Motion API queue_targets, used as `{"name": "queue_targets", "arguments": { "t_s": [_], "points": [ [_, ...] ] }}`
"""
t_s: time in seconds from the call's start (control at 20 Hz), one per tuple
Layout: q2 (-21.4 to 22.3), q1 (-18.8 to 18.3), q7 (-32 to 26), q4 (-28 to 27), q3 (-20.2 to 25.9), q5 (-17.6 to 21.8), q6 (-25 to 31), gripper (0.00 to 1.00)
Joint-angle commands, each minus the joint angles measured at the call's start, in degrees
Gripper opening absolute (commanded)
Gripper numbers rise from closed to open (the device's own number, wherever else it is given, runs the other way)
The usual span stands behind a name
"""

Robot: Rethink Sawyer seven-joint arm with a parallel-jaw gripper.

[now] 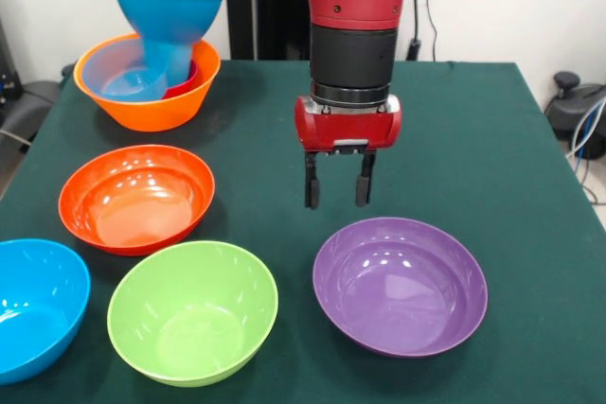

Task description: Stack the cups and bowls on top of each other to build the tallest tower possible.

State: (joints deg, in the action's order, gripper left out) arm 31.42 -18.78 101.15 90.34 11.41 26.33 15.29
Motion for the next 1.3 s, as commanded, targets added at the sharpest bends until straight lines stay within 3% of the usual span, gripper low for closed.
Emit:
{"name": "queue_targets", "arguments": {
  "t_s": [0.05,0.25,0.55,0.7,1.05,1.1,1.3],
  "points": [
    [-0.5,-3.8,-0.2,0.5,4.7,-4.0,11.4,1.00],
    [-3.1,-3.6,-1.0,-5.3,5.1,-4.3,11.8,1.00],
    [-10.9,-1.8,-4.3,-20.7,7.1,-4.2,14.7,1.00],
    [-15.6,-0.3,-4.9,-29.6,7.6,-5.1,19.5,1.00],
    [-20.5,2.3,-5.8,-40.9,8.2,-6.5,29.9,1.00],
    [-21.0,2.9,-6.2,-43.1,8.0,-6.9,33.8,1.00],
    [-21.1,3.6,-5.6,-44.7,7.7,-7.6,37.7,1.00]
  ]
}}
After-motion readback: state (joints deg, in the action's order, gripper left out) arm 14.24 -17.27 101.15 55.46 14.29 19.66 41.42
